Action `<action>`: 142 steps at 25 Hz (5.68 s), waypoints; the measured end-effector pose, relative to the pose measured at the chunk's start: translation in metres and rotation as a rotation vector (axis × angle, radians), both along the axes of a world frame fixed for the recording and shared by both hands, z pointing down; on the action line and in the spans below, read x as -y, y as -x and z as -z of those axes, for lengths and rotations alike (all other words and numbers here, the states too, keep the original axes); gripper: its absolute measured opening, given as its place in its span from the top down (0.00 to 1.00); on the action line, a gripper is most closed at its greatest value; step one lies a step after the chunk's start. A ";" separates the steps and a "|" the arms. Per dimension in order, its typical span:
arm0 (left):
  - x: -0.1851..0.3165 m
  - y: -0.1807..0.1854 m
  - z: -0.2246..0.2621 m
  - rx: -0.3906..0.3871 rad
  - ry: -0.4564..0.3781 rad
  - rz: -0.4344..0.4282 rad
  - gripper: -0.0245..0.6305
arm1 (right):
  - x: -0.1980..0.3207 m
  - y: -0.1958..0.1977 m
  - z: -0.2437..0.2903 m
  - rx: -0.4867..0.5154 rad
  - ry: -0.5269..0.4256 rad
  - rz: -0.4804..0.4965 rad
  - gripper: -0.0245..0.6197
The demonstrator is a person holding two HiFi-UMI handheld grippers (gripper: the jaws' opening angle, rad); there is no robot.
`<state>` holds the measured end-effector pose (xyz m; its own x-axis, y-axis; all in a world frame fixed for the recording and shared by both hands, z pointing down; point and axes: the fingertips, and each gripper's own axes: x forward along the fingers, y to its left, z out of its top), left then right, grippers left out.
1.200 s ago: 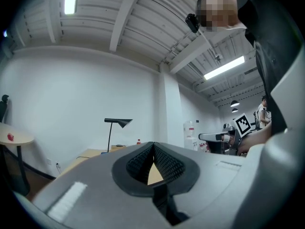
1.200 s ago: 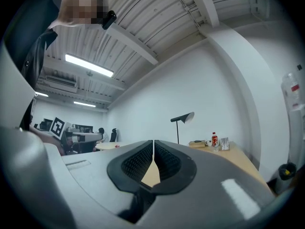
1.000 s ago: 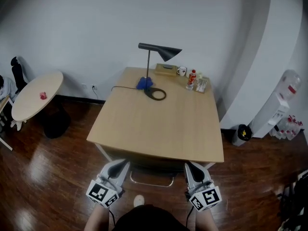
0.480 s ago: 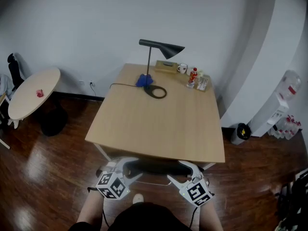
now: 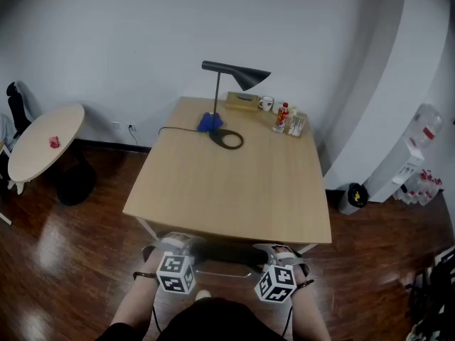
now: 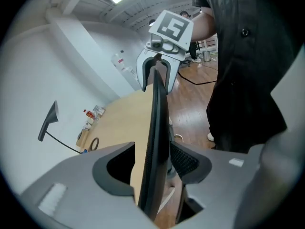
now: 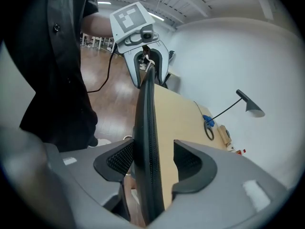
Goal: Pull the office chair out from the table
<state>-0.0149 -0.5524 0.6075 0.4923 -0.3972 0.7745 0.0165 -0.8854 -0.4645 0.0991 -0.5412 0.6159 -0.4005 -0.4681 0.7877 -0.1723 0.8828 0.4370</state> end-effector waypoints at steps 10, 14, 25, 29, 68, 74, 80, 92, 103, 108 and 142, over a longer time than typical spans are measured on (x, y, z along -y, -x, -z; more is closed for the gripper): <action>0.000 -0.005 -0.024 0.063 0.012 -0.055 0.75 | 0.003 -0.009 -0.036 -0.239 0.075 0.024 0.78; -0.002 -0.004 -0.024 0.080 0.015 -0.077 0.79 | 0.002 -0.009 -0.038 -0.250 0.099 0.027 0.80; -0.010 -0.004 -0.029 0.107 0.084 -0.075 0.81 | -0.010 -0.011 -0.042 -0.269 0.166 0.028 0.86; -0.015 -0.003 -0.028 0.116 0.117 -0.075 0.81 | -0.016 -0.009 -0.040 -0.272 0.179 0.011 0.87; -0.161 0.009 -0.024 0.130 0.175 -0.049 0.81 | -0.160 0.002 -0.033 -0.265 0.229 0.021 0.86; -0.191 0.008 -0.026 0.128 0.167 -0.052 0.81 | -0.190 0.001 -0.036 -0.258 0.240 0.010 0.85; -0.217 0.012 -0.024 0.130 0.189 -0.057 0.81 | -0.216 0.004 -0.034 -0.255 0.255 0.008 0.85; -0.258 0.018 -0.024 0.134 0.191 -0.089 0.81 | -0.260 0.011 -0.035 -0.245 0.262 -0.025 0.85; -0.300 0.024 -0.021 0.135 0.189 -0.111 0.82 | -0.299 0.016 -0.032 -0.245 0.253 -0.042 0.84; -0.320 0.022 -0.020 0.138 0.203 -0.112 0.82 | -0.322 0.015 -0.031 -0.239 0.282 -0.036 0.84; -0.437 0.024 -0.021 0.127 0.236 -0.038 0.81 | -0.436 0.017 -0.028 -0.225 0.324 0.024 0.83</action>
<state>-0.0393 -0.1159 0.6284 0.3961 -0.1811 0.9001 0.0969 -0.9666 -0.2371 0.0817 -0.1055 0.6439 -0.2091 -0.1739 0.9623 -0.0818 0.9837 0.1600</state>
